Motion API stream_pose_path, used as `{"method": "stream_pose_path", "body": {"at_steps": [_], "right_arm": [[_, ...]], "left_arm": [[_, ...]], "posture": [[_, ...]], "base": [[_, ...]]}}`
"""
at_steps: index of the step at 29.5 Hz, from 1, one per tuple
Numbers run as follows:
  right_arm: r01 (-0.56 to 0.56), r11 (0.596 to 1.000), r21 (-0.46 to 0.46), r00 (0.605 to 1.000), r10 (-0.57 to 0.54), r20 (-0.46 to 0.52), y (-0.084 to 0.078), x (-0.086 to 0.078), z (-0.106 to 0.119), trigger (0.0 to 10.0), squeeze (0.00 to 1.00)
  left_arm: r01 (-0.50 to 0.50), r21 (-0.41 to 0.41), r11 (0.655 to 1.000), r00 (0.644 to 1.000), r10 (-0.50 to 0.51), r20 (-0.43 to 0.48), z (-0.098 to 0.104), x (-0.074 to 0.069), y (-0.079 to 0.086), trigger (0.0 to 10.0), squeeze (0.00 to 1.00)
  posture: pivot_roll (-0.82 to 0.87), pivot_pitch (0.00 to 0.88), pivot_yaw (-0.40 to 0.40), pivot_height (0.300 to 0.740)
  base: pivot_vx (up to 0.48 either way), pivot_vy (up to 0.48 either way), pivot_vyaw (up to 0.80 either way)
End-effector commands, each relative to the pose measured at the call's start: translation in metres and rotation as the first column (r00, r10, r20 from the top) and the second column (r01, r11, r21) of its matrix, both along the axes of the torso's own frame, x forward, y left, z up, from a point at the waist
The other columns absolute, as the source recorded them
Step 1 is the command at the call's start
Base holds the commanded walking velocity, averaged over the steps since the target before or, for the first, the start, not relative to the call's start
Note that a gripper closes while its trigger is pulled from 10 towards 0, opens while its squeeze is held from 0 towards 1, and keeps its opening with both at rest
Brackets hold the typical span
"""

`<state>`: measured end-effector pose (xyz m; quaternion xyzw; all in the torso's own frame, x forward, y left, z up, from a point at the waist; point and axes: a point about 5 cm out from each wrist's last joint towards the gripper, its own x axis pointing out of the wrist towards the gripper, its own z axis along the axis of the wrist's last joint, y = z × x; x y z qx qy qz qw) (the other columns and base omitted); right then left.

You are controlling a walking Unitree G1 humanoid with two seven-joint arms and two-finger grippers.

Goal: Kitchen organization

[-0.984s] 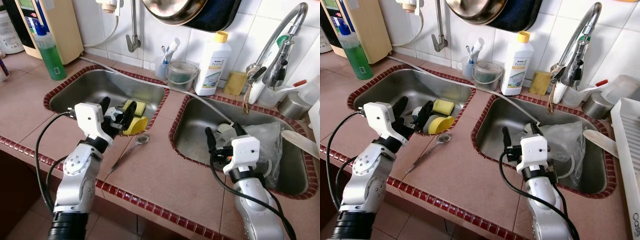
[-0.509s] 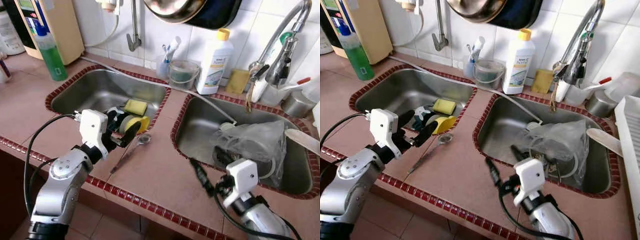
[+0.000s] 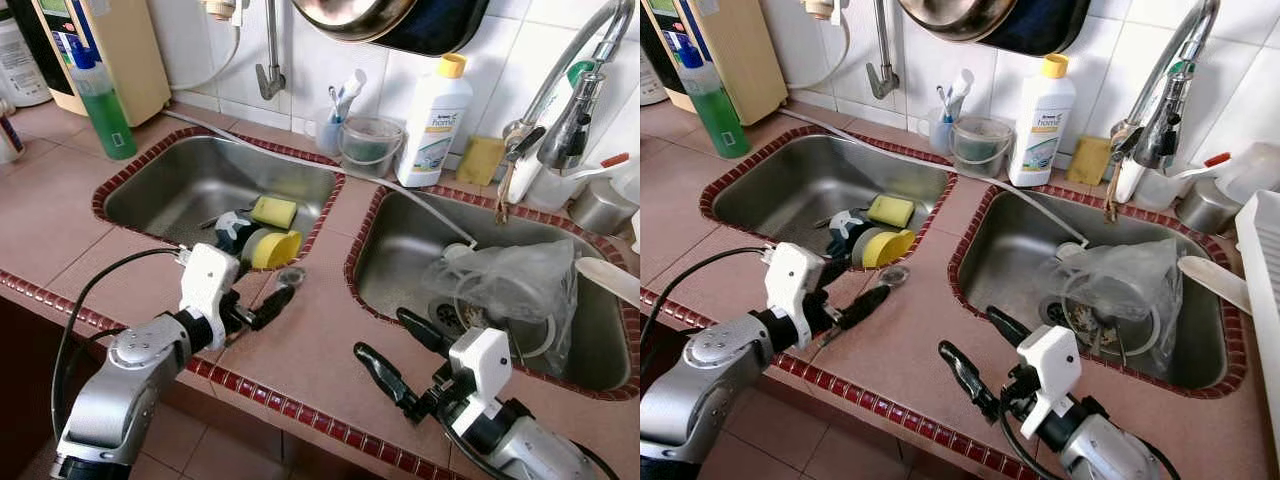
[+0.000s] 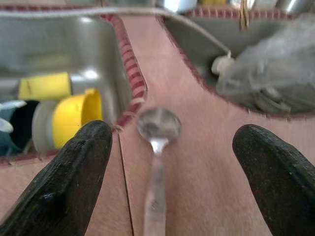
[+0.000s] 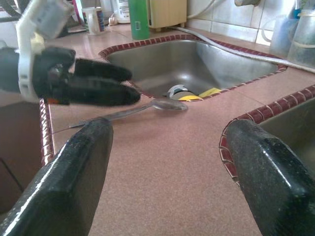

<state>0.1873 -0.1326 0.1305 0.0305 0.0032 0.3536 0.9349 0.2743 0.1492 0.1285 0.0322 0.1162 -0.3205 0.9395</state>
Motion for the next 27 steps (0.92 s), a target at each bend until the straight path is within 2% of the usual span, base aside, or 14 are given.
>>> {"method": "stream_pose_path", "body": {"at_steps": [1, 9, 15, 21, 27], "right_arm": [[-0.018, 1.000, 0.009, 1.000, 0.018, 0.013, 0.001, -0.001, 0.007, 10.0, 0.00], [-0.004, 1.000, 0.017, 1.000, 0.004, 0.012, 0.000, -0.003, 0.012, 10.0, 0.00], [0.008, 1.000, 0.018, 1.000, -0.008, 0.003, -0.002, -0.005, 0.012, 10.0, 0.00], [0.015, 1.000, 0.013, 1.000, -0.015, -0.002, -0.006, -0.005, 0.014, 10.0, 0.00], [0.013, 1.000, 0.003, 1.000, -0.013, -0.005, -0.008, -0.005, 0.014, 10.0, 0.00]], "left_arm": [[-0.005, 0.023, 1.000, 1.000, 0.006, -0.021, -0.003, 0.002, -0.002, 10.0, 0.00], [-0.060, 0.035, 0.998, 0.997, 0.061, -0.052, -0.009, 0.014, -0.006, 10.0, 0.00], [-0.058, 0.045, 0.997, 0.996, 0.060, -0.061, -0.010, 0.019, -0.006, 10.0, 0.00], [-0.029, 0.075, 0.997, 0.997, 0.034, -0.064, -0.012, 0.017, -0.001, 10.0, 0.00], [-0.009, 0.071, 0.997, 0.997, 0.014, -0.074, -0.012, 0.016, 0.000, 10.0, 0.00]], "posture": [[-0.05, 0.075, -0.040, 0.740], [-0.08, 0.088, -0.043, 0.740], [-0.09, 0.092, -0.046, 0.740], [-0.10, 0.095, -0.050, 0.740], [-0.10, 0.099, -0.056, 0.740]], "base": [[0.000, 0.000, 0.00], [0.000, 0.000, 0.00], [0.000, 0.000, 0.00], [0.000, 0.000, 0.00], [0.000, 0.000, 0.00]]}}
